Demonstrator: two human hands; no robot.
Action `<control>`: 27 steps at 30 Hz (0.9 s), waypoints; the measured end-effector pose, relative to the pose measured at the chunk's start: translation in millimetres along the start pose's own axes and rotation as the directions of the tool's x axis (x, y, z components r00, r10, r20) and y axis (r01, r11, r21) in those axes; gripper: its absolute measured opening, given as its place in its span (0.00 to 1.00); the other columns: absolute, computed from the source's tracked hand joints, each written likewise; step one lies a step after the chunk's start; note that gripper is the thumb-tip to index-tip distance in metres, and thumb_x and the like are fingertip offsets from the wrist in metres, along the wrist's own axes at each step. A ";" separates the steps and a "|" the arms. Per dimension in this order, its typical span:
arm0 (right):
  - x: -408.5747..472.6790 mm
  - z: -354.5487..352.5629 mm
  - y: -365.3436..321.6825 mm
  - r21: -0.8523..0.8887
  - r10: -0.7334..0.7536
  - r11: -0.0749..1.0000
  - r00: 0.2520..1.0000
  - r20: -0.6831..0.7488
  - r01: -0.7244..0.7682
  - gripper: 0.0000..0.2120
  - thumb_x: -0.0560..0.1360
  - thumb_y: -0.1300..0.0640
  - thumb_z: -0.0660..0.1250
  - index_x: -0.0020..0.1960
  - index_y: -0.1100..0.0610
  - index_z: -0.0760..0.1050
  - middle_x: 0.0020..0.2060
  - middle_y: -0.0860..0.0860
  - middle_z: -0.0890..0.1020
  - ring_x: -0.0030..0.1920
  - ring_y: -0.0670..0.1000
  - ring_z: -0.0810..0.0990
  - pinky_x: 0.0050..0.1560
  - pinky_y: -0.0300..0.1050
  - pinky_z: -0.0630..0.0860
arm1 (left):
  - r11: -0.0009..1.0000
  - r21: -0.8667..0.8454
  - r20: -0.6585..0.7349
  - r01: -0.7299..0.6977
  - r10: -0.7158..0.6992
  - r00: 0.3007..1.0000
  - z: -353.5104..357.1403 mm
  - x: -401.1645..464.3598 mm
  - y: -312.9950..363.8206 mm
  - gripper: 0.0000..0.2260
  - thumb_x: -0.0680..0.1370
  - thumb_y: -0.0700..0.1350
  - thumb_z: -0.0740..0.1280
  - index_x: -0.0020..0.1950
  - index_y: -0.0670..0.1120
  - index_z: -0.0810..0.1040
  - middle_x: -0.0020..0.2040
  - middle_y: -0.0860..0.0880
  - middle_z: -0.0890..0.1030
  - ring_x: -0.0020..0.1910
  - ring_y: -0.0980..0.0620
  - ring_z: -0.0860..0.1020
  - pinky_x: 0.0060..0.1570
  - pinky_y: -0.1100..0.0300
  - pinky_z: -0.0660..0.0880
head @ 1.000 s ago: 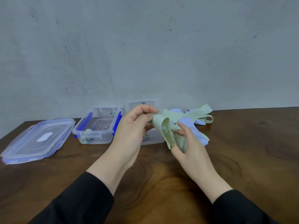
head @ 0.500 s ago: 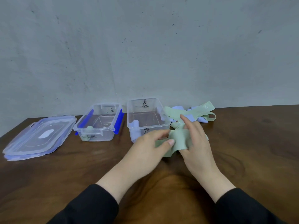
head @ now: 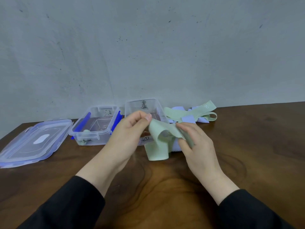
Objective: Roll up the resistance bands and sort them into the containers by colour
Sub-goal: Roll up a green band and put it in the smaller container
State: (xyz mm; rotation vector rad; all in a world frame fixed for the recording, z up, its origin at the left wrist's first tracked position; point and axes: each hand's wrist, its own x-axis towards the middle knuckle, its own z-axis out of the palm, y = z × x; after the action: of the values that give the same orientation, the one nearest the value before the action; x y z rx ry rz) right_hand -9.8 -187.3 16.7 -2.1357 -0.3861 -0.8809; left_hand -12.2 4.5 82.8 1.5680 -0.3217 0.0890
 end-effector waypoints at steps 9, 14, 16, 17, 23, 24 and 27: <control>14.0 0.2 -31.8 0.077 -0.014 0.997 0.996 -0.087 0.021 0.08 0.79 0.61 0.66 0.50 0.52 0.82 0.43 0.47 0.76 0.45 0.48 0.76 0.44 0.41 0.73 | 0.999 0.035 -0.108 0.013 -0.009 0.994 -24.8 -10.6 5.2 0.12 0.81 0.47 0.63 0.44 0.38 0.76 0.42 0.33 0.79 0.40 0.38 0.77 0.47 0.42 0.73; 31.3 10.8 -66.6 0.216 0.028 0.976 0.999 -0.027 -0.021 0.18 0.80 0.59 0.64 0.33 0.50 0.67 0.33 0.47 0.70 0.35 0.49 0.69 0.35 0.40 0.64 | 0.984 0.179 -0.084 0.020 -0.005 0.996 -37.6 -19.0 8.2 0.15 0.79 0.53 0.64 0.45 0.40 0.76 0.43 0.37 0.77 0.41 0.48 0.74 0.49 0.50 0.71; 42.3 14.9 -78.3 0.251 0.031 0.967 0.999 -0.006 -0.029 0.12 0.80 0.59 0.63 0.40 0.50 0.78 0.36 0.47 0.74 0.38 0.48 0.74 0.38 0.35 0.67 | 0.976 0.219 -0.128 0.020 0.009 0.992 -40.8 -20.8 10.6 0.10 0.80 0.50 0.65 0.47 0.43 0.78 0.46 0.40 0.80 0.41 0.56 0.77 0.46 0.64 0.71; 48.0 16.7 -84.8 0.261 0.036 0.965 0.999 0.007 -0.036 0.11 0.80 0.60 0.63 0.47 0.50 0.83 0.38 0.46 0.76 0.40 0.47 0.76 0.39 0.33 0.68 | 0.962 0.274 -0.185 0.008 0.045 0.982 -41.6 -22.0 14.5 0.07 0.79 0.50 0.66 0.48 0.47 0.79 0.47 0.44 0.81 0.41 0.59 0.78 0.43 0.68 0.71; 66.9 32.8 -122.1 0.160 -0.144 0.978 0.987 0.072 0.131 0.11 0.77 0.64 0.66 0.52 0.53 0.85 0.35 0.47 0.71 0.37 0.46 0.73 0.35 0.34 0.66 | 0.991 0.134 -0.227 -0.001 0.031 0.973 -37.9 -29.4 51.4 0.17 0.79 0.61 0.61 0.43 0.52 0.82 0.41 0.50 0.84 0.43 0.52 0.83 0.45 0.52 0.80; 67.2 35.3 -126.4 0.144 -0.158 0.979 0.982 0.102 0.142 0.10 0.77 0.63 0.65 0.51 0.53 0.84 0.35 0.47 0.70 0.36 0.46 0.73 0.34 0.33 0.65 | 0.995 0.097 -0.218 0.014 0.007 0.976 -38.8 -30.3 55.2 0.17 0.79 0.60 0.62 0.45 0.49 0.83 0.41 0.48 0.84 0.44 0.49 0.84 0.45 0.51 0.81; 62.4 37.1 -131.0 0.126 -0.253 0.965 0.943 0.215 0.230 0.11 0.78 0.57 0.65 0.59 0.51 0.80 0.40 0.46 0.71 0.41 0.44 0.73 0.40 0.33 0.67 | 1.000 0.019 -0.295 0.018 -0.011 0.955 -49.2 -31.7 62.9 0.12 0.81 0.47 0.63 0.46 0.43 0.84 0.42 0.42 0.85 0.43 0.45 0.83 0.46 0.49 0.81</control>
State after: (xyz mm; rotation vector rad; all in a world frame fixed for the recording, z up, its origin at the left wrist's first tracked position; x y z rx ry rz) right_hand -16.8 -74.7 115.4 -2.1323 -0.8093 -0.7321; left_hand -51.6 58.4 136.9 1.5519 -0.0743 0.3130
